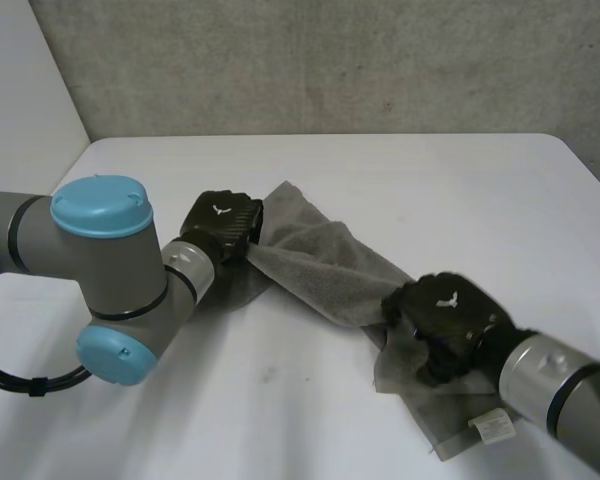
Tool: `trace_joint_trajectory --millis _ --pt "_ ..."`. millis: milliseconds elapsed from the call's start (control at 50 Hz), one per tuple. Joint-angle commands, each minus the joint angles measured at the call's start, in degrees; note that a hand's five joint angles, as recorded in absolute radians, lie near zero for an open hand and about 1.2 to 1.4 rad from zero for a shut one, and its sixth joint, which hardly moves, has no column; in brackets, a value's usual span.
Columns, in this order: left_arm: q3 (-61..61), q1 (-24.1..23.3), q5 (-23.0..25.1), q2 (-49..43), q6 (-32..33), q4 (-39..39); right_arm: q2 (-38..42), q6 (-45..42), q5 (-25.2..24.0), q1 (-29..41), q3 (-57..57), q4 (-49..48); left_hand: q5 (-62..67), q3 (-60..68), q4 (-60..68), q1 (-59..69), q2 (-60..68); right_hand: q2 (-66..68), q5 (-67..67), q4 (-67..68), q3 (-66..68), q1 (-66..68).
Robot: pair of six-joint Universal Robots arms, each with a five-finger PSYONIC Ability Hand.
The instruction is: Fold the towel.
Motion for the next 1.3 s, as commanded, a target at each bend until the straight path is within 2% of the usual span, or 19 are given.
trace_joint_trajectory --millis 20,160,320,400,420,440,460,580,640,680,740,760,840,960,1120,1160,1180,1220,1300 --pt "-0.2 0.0 -0.1 -0.1 0.0 0.0 1.7 -7.7 0.3 4.0 3.2 -4.3 10.8 10.4 10.3 12.4 10.5 6.8 7.5 6.3 6.3 11.7" --pt "-0.4 0.0 -0.1 0.0 -0.1 -0.1 8.9 -9.8 0.5 4.8 3.7 -9.8 10.8 10.4 10.3 12.4 10.5 6.6 7.3 6.1 6.1 11.6" --pt "-0.6 0.0 -0.1 0.1 -0.1 -0.1 11.8 -14.8 1.9 4.5 3.7 -14.3 10.8 10.4 10.3 12.4 10.5 8.8 9.5 8.3 8.3 13.8" --pt "-0.7 0.0 -0.1 0.1 -0.1 -0.1 12.9 -17.2 5.0 4.3 3.4 -16.0 10.8 10.4 10.3 12.4 10.5 18.7 19.4 18.2 18.2 23.7" --pt "-0.7 0.0 -0.1 0.1 -0.1 -0.1 13.2 -17.5 6.0 4.1 3.3 -17.4 10.8 10.4 10.3 12.4 10.5 32.0 32.8 31.6 31.6 37.0" --pt "-0.7 0.0 -0.1 0.1 -0.1 -0.1 13.2 -17.5 6.0 4.1 3.3 -17.4 10.8 10.4 10.3 12.4 10.5 32.2 32.9 31.7 31.7 37.1" --pt "-0.8 0.0 -0.1 0.1 -0.1 -0.1 13.1 -17.6 7.2 3.8 3.1 -19.3 10.8 10.4 10.3 12.4 10.5 43.6 44.3 43.1 43.1 48.6" --pt "-1.1 0.0 -0.2 0.1 0.0 -0.4 11.6 -17.6 9.0 3.6 2.7 -20.2 10.8 10.4 10.3 12.4 10.5 43.7 44.4 43.3 43.3 48.7" --pt "-1.2 -0.1 0.1 0.1 0.4 -0.9 8.3 -16.8 9.0 2.6 2.2 -18.5 10.8 10.4 10.3 12.4 10.5 43.7 44.4 43.3 43.3 48.7" --pt "-1.3 -0.4 0.2 0.2 0.7 -2.9 4.1 -16.7 9.0 -0.3 0.8 -12.1 10.8 10.4 10.3 12.4 10.5 43.7 44.4 43.3 43.3 48.7" --pt "-1.3 -0.6 0.2 0.3 1.3 -4.8 3.2 -16.7 8.6 -1.8 -0.8 -6.6 10.8 10.4 10.3 12.4 10.5 43.7 44.4 43.3 43.3 48.7" --pt "-1.1 -0.7 0.1 0.4 2.5 -7.3 3.2 -16.4 7.8 -3.1 -2.9 -0.7 10.8 10.4 10.3 12.4 10.5 43.7 44.4 43.3 43.3 48.7" --pt "0.5 -0.7 -0.1 -0.3 8.6 -14.3 5.2 -17.0 3.7 -7.2 -8.2 13.8 10.8 10.4 10.3 12.4 10.5 43.7 44.4 43.3 43.3 48.7" --pt "4.3 -0.5 -0.8 -1.8 13.0 -16.2 11.8 -18.7 2.3 -9.6 -15.1 16.2 10.8 10.4 10.3 12.4 10.5 43.7 44.4 43.3 43.3 48.7" --pt "23.8 -0.6 -2.4 -6.5 14.1 -14.2 13.5 -21.5 2.9 -9.5 -29.7 5.0 10.8 10.4 10.3 12.4 10.5 43.7 44.4 43.3 43.3 48.7" --pt "34.5 -0.3 -2.5 -6.9 13.9 -10.0 13.5 -21.0 3.9 -9.1 -36.1 -5.0 10.8 10.4 10.3 12.4 10.5 43.7 44.4 43.3 43.3 48.7" --pt "34.5 -0.3 -2.6 -6.9 13.9 -10.0 13.5 -21.0 3.9 -9.1 -36.2 -5.1 10.8 10.4 10.3 12.4 10.5 43.7 44.4 43.3 43.3 48.7" --pt "42.2 0.2 -3.3 -6.1 13.2 -2.1 12.9 -20.8 6.7 -7.7 -41.1 -16.4 10.8 10.4 10.3 12.4 10.5 43.7 44.4 43.3 43.3 48.7" --pt "44.8 1.3 -5.4 -4.2 13.0 7.1 12.4 -19.4 8.0 -6.6 -42.5 -27.3 10.8 10.4 10.3 12.4 10.5 43.7 44.4 43.3 43.3 48.7"
